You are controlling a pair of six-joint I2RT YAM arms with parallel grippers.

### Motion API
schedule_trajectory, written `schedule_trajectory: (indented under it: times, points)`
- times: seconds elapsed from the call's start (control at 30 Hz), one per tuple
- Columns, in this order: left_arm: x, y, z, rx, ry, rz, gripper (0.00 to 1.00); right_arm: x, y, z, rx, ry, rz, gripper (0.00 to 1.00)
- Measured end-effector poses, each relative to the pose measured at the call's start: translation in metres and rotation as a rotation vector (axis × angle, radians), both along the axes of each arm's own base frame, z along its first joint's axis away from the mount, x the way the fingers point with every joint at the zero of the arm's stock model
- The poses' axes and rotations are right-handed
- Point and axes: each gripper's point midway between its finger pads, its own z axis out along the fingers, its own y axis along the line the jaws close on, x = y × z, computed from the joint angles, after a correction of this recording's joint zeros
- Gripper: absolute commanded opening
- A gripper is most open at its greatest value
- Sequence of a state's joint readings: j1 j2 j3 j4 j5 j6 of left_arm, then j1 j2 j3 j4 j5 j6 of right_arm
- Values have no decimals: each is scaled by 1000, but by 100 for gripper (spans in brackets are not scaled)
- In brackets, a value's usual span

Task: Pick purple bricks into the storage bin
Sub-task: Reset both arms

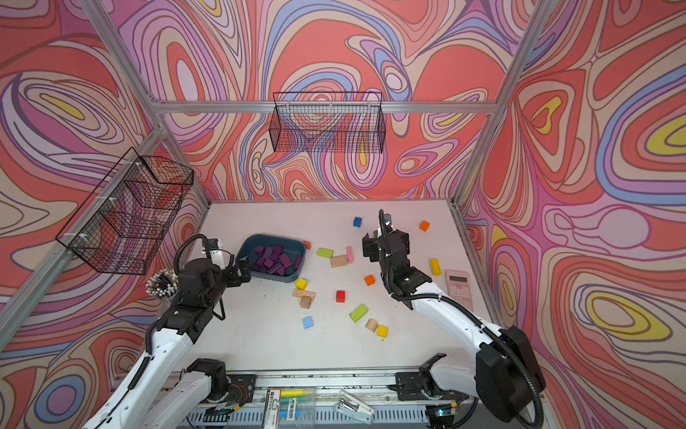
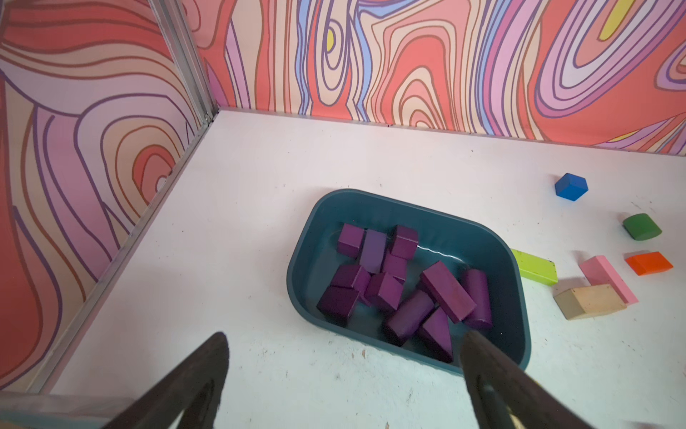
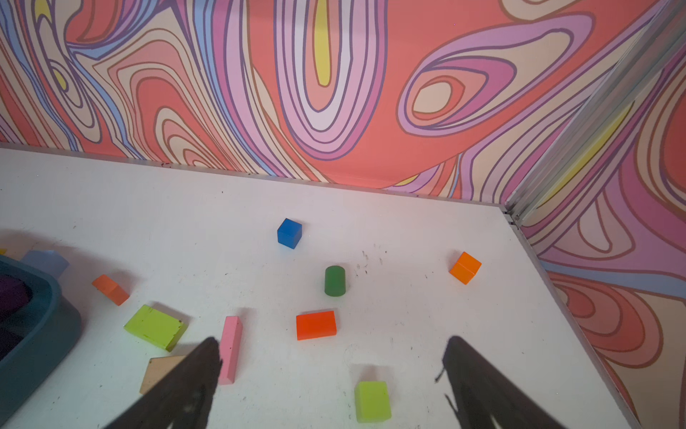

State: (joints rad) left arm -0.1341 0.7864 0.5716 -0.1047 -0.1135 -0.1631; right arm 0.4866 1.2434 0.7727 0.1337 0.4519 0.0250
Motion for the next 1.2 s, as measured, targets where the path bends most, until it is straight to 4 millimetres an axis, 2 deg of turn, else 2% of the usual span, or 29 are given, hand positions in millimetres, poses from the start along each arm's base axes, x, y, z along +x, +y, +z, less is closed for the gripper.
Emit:
schedule_trajectory:
  times: [0.3,0.53,0.8,1.0,1.2]
  points:
    - [12,0,-10,31,-10,3,100,-9,-34,-50,-17,-5,-59,98]
    - [8,3,-47,62,24,8,100,-7,-55,-76,-8,2,-93,98]
    - [21,4,-58,92,36,7,100,-4,-83,-98,30,7,-136,98]
    - [29,17,-72,104,46,39,100,4,-86,-119,44,28,-132,98]
    - [37,26,-88,92,62,54,100,10,-97,-122,79,16,-146,98]
